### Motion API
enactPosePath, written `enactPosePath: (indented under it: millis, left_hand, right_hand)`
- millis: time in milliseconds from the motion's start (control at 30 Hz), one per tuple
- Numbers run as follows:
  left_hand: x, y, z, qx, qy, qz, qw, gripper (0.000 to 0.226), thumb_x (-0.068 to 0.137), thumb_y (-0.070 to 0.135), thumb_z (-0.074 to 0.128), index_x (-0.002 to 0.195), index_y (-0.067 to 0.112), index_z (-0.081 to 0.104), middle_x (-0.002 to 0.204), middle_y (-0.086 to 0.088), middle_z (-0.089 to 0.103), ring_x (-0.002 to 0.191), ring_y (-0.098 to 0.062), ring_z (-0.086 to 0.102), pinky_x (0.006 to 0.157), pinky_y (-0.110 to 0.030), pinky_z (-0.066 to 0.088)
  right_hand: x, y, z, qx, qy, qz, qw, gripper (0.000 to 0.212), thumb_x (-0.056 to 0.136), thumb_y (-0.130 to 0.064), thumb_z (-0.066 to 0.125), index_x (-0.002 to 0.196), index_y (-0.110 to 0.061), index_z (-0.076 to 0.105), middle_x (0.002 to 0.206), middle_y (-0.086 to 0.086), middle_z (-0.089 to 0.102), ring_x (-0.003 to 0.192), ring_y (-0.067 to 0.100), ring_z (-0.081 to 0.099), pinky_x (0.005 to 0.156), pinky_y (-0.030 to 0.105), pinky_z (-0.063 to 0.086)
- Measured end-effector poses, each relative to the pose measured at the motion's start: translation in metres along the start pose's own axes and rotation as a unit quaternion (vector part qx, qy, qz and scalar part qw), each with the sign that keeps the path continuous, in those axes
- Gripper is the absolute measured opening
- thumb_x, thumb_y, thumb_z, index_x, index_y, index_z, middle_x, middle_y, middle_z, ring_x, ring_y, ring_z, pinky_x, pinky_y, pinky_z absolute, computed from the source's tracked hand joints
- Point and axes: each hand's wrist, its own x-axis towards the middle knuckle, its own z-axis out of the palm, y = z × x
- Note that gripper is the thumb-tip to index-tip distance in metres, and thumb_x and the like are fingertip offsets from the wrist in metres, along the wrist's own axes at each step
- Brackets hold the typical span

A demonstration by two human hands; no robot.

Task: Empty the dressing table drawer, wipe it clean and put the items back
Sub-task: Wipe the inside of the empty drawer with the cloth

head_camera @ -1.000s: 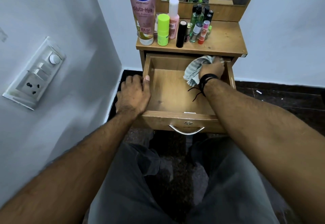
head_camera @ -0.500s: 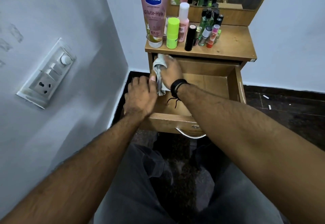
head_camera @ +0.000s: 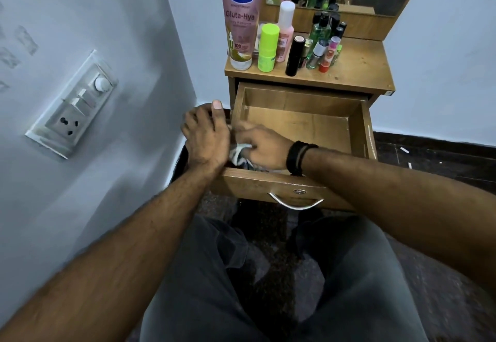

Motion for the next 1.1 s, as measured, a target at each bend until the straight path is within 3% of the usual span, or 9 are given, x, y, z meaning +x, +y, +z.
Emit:
enactPosePath:
  millis: [100,200,333,400,467,600,833,967,1100]
  left_hand:
    - [-0.001,0.000,0.000,-0.004,0.000,-0.001,1.000,0.049,0.108,0.046,0.024,0.130,0.012,0.052,0.140,-0.016,0.043,0.134,-0.030,0.032,0.110,-0.035,0.020]
    - [-0.001,0.000,0.000,-0.002,-0.002,0.002,1.000,0.050,0.108,0.046,0.025,0.131,0.011,0.052,0.141,-0.016,0.043,0.136,-0.030,0.031,0.110,-0.035,0.021]
    - [0.000,0.000,0.000,0.004,-0.003,0.004,1.000,0.051,0.108,0.045,0.025,0.131,0.009,0.053,0.141,-0.018,0.044,0.136,-0.031,0.031,0.111,-0.035,0.021]
    - [-0.001,0.001,0.000,-0.002,-0.003,-0.001,1.000,0.052,0.108,0.046,0.025,0.132,0.009,0.052,0.142,-0.018,0.042,0.137,-0.032,0.030,0.111,-0.036,0.021]
    - [-0.002,0.001,0.000,-0.007,-0.003,-0.007,1.000,0.052,0.108,0.046,0.025,0.133,0.009,0.051,0.142,-0.018,0.041,0.137,-0.032,0.030,0.112,-0.036,0.020]
    - [-0.003,0.002,-0.002,-0.021,0.001,-0.007,1.000,0.052,0.109,0.044,0.023,0.134,0.009,0.051,0.141,-0.017,0.042,0.135,-0.030,0.032,0.112,-0.035,0.020]
    - [0.000,0.007,-0.010,-0.098,-0.001,-0.059,0.993,0.055,0.109,0.044,0.021,0.141,0.009,0.048,0.146,-0.017,0.039,0.138,-0.028,0.033,0.114,-0.032,0.019]
    - [0.003,0.007,-0.022,-0.131,0.008,-0.086,0.988,0.058,0.108,0.049,0.020,0.141,0.011,0.049,0.146,-0.015,0.037,0.137,-0.029,0.038,0.116,-0.035,0.024]
    - [0.003,0.001,-0.037,-0.140,0.029,-0.095,0.985,0.058,0.107,0.049,0.021,0.140,0.011,0.051,0.146,-0.015,0.038,0.134,-0.029,0.041,0.115,-0.035,0.029]
  right_hand:
    - [-0.006,-0.009,0.002,0.002,-0.043,-0.023,0.999,0.012,0.091,-0.004,0.056,0.091,-0.005,0.068,0.103,-0.012,0.049,0.096,0.007,0.047,0.084,0.024,0.037]
    - [0.010,-0.007,0.002,-0.048,-0.021,-0.022,0.998,0.023,0.091,-0.007,0.057,0.110,-0.005,0.070,0.128,0.001,0.054,0.109,0.018,0.054,0.092,0.028,0.043]
    - [0.048,0.006,-0.012,-0.083,0.063,0.098,0.990,0.040,0.093,-0.015,0.055,0.132,-0.017,0.064,0.149,0.010,0.042,0.130,0.034,0.051,0.111,0.041,0.042]
    - [0.066,0.008,-0.017,-0.073,0.071,0.171,0.980,0.045,0.095,-0.029,0.055,0.140,-0.021,0.057,0.157,0.013,0.035,0.139,0.036,0.043,0.116,0.038,0.036]
    - [0.075,0.005,-0.016,-0.065,0.074,0.192,0.976,0.043,0.095,-0.028,0.056,0.137,-0.019,0.058,0.153,0.017,0.039,0.137,0.035,0.044,0.115,0.036,0.037]
    - [0.047,-0.012,-0.008,-0.076,0.083,0.146,0.983,0.037,0.092,-0.019,0.060,0.129,-0.015,0.065,0.136,0.015,0.054,0.125,0.033,0.053,0.105,0.036,0.044]
    - [-0.012,-0.049,-0.006,-0.064,0.002,0.117,0.991,0.033,0.091,0.001,0.048,0.116,-0.007,0.067,0.122,0.017,0.065,0.114,0.034,0.060,0.093,0.039,0.050]
    - [-0.030,-0.069,-0.010,-0.066,0.094,0.133,0.984,0.048,0.090,0.001,0.048,0.133,-0.017,0.062,0.125,0.015,0.067,0.114,0.034,0.063,0.090,0.036,0.050]
    - [-0.043,-0.104,0.026,-0.165,0.066,0.055,0.983,0.047,0.091,-0.001,0.046,0.134,-0.017,0.056,0.131,0.007,0.062,0.115,0.033,0.061,0.090,0.046,0.054]
